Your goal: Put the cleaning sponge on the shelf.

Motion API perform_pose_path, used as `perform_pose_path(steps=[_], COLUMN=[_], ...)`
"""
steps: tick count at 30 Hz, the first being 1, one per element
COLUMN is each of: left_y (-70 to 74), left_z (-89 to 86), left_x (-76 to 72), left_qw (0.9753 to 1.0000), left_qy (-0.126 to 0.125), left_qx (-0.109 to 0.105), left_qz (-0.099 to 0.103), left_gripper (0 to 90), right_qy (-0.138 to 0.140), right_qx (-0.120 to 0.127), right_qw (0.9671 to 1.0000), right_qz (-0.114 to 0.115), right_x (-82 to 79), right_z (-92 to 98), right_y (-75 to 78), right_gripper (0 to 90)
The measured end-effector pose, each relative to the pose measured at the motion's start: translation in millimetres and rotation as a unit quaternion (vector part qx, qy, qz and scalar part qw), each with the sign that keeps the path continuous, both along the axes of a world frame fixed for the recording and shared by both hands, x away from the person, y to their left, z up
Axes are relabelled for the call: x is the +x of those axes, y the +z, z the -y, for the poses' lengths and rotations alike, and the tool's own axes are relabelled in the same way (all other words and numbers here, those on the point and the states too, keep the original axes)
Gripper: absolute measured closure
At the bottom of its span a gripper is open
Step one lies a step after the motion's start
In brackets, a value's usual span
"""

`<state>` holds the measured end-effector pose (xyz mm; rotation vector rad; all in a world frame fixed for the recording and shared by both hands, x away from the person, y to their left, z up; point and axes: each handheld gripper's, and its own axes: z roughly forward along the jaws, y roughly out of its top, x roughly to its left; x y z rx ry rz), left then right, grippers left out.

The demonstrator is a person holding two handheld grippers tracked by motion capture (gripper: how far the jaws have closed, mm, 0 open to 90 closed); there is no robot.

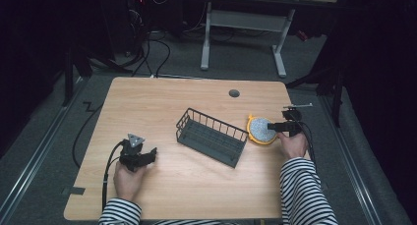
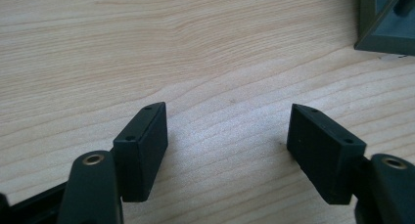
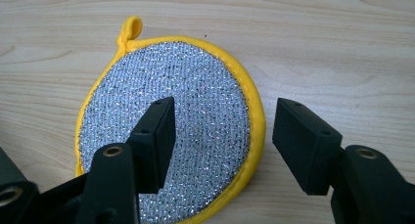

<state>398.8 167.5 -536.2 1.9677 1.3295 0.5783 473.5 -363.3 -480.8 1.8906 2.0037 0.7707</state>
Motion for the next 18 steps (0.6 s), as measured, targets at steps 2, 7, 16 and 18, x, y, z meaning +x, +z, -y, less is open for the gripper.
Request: perform_pose_path(steps=[2, 7, 16, 18], left_y=[0.0, 0.0, -0.1, -0.1], left_z=[0.0, 0.0, 0.5, 0.5], left_x=[0.0, 0.0, 0.3, 0.3], left_qw=[1.0000, 1.0000, 1.0000, 1.0000], left_qy=[0.000, 0.000, 0.002, 0.002], left_qx=[0.000, 0.000, -0.001, -0.001], left_qz=[0.000, 0.000, 0.000, 0.000], left_gripper=[32.1, 32.1, 32.1, 32.1], right_qy=[0.002, 0.007, 0.030, 0.036], right_qx=[-0.004, 0.008, 0.018, 0.008], right_qw=[1.0000, 0.9996, 0.9987, 0.9988], right_qz=[-0.008, -0.026, -0.036, -0.032], right_x=[1.9, 5.9, 7.1, 6.2], right_z=[-0.5, 2.3, 3.1, 1.2], right_y=[-3.2, -10.8, -13.8, -13.0], right_gripper=[42.8, 46.4, 59.4, 63.3])
